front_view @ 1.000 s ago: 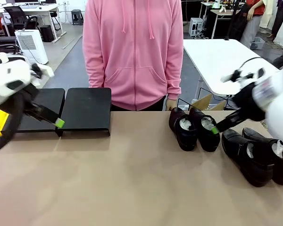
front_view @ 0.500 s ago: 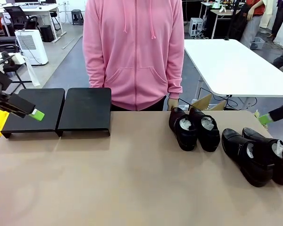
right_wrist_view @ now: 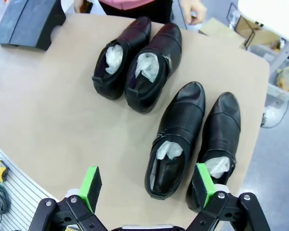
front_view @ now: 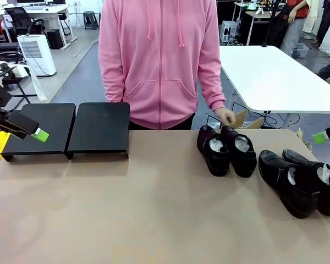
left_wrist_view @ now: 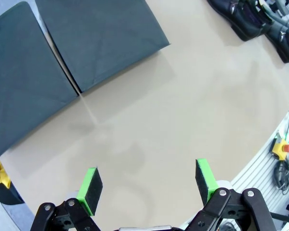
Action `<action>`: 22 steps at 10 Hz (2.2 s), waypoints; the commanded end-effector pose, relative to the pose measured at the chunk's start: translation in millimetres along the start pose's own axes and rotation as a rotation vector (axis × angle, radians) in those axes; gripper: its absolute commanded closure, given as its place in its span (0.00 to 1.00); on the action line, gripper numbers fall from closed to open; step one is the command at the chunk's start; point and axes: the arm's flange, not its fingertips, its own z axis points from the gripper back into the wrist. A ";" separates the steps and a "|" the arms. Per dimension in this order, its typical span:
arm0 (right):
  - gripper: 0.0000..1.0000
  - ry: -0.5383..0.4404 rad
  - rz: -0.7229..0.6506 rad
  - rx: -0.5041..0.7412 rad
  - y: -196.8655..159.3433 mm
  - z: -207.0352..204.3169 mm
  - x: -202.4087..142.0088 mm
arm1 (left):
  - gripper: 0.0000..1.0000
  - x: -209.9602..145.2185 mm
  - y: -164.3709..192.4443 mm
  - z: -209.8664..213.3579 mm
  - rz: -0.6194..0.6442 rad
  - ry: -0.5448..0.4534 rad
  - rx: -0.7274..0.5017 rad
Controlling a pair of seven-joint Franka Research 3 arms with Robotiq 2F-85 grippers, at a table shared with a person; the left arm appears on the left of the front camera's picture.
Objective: Organize the shoes by placing them on the stand.
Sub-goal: Pick up one Shoe and place it in the middle of the table.
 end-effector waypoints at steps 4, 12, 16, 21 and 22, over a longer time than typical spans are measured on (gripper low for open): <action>0.00 -0.003 0.005 -0.006 -0.1 2.8 0.2 | 0.00 -2.3 1.2 0.7 -0.005 -0.006 -0.010; 0.00 -0.003 0.005 -0.006 -0.1 2.8 0.2 | 0.00 -2.3 1.2 0.7 -0.005 -0.006 -0.010; 0.00 -0.003 0.005 -0.006 -0.1 2.8 0.2 | 0.00 -2.3 1.2 0.7 -0.005 -0.006 -0.010; 0.00 -0.003 0.005 -0.006 -0.1 2.8 0.2 | 0.00 -2.3 1.2 0.7 -0.005 -0.006 -0.010; 0.00 -0.003 0.005 -0.006 -0.1 2.8 0.2 | 0.00 -2.3 1.2 0.7 -0.005 -0.006 -0.010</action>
